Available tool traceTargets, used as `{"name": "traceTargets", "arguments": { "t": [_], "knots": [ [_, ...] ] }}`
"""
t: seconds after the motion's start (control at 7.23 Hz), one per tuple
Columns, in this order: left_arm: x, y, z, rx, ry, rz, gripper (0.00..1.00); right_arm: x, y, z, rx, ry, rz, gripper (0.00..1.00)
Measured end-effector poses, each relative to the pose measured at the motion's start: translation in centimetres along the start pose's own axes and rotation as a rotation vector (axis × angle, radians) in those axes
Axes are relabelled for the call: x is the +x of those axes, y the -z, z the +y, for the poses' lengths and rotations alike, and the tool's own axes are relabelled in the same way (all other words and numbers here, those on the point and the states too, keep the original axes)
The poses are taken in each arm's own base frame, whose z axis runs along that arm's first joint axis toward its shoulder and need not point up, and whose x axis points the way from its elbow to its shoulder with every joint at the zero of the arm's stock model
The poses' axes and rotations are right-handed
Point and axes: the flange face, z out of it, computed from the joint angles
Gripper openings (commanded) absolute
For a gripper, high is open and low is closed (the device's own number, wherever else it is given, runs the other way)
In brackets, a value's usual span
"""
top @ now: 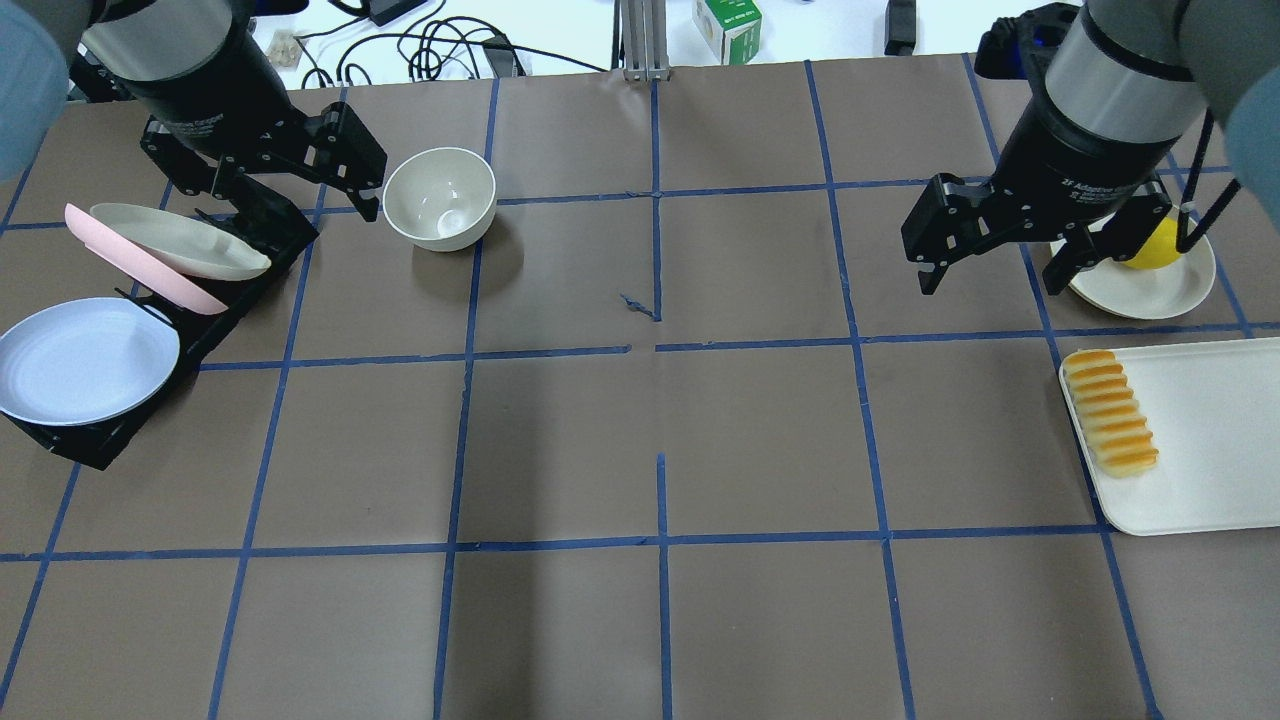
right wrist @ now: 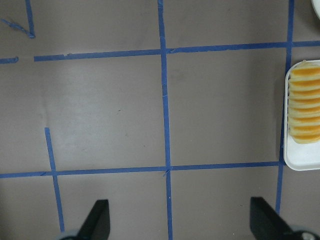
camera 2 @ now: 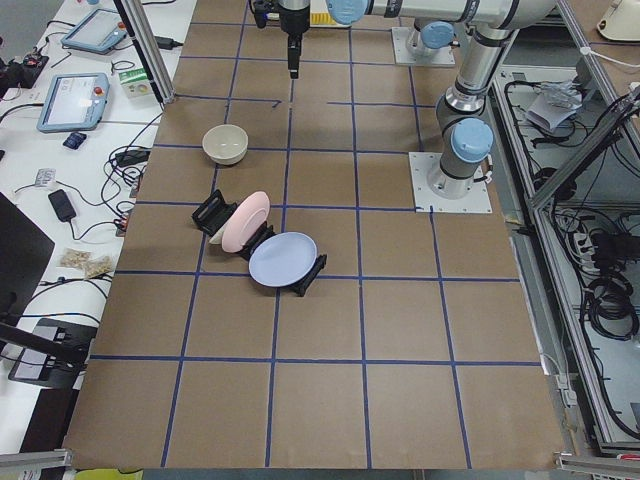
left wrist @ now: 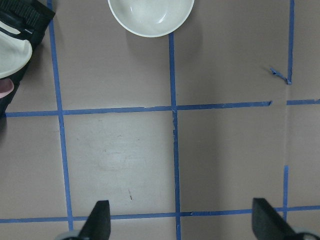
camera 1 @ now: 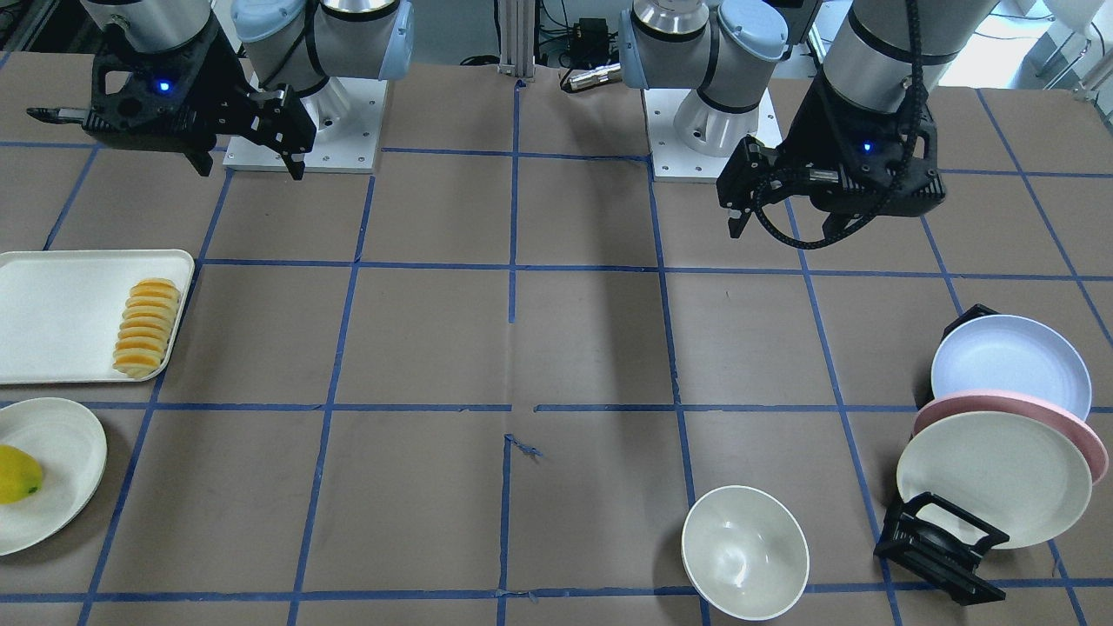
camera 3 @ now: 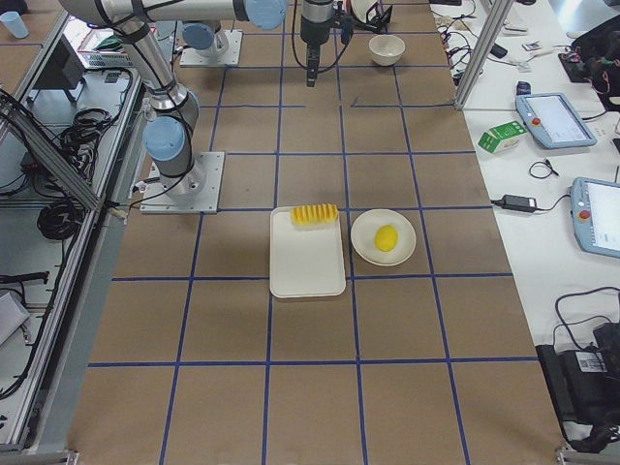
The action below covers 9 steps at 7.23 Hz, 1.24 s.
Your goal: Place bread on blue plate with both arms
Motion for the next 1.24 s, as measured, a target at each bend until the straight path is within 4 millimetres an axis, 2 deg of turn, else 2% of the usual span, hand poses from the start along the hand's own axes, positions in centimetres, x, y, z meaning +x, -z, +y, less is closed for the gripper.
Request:
{"name": "traceTargets", "arguments": {
  "t": [0.28,0.41,0.55,0.69,0.97,1.11,1.24],
  "knots": [
    [-0.4,0.6,0.4,0.01,-0.001,-0.01,1.0,0.1,0.0,-0.1,0.004,-0.01,0.004,1.0],
    [-1.8,1.5,0.6,0.025,0.025,-0.017,1.0,0.3,-0.1,-0.1,0.0,-0.012,0.01,1.0],
    [-5.0,2.6,0.6,0.047,0.09,-0.023,1.0,0.9,-0.7,-0.4,-0.012,-0.018,0.014,1.0],
    [-8.8,3.3,0.7,0.058,0.165,-0.033,1.0,2.4,-1.6,-1.0,-0.029,-0.045,0.018,1.0],
    [-19.2,2.8,1.7,0.033,0.333,-0.084,1.0,7.8,-4.3,-2.6,-0.079,-0.146,0.007,1.0],
    [-25.5,1.4,2.6,0.003,0.407,-0.09,1.0,9.8,-5.7,-3.3,-0.088,-0.156,0.005,1.0],
    [-31.6,-1.0,3.9,-0.015,0.477,-0.088,1.0,11.2,-7.5,-4.2,-0.085,-0.139,0.019,1.0]
  ]
}}
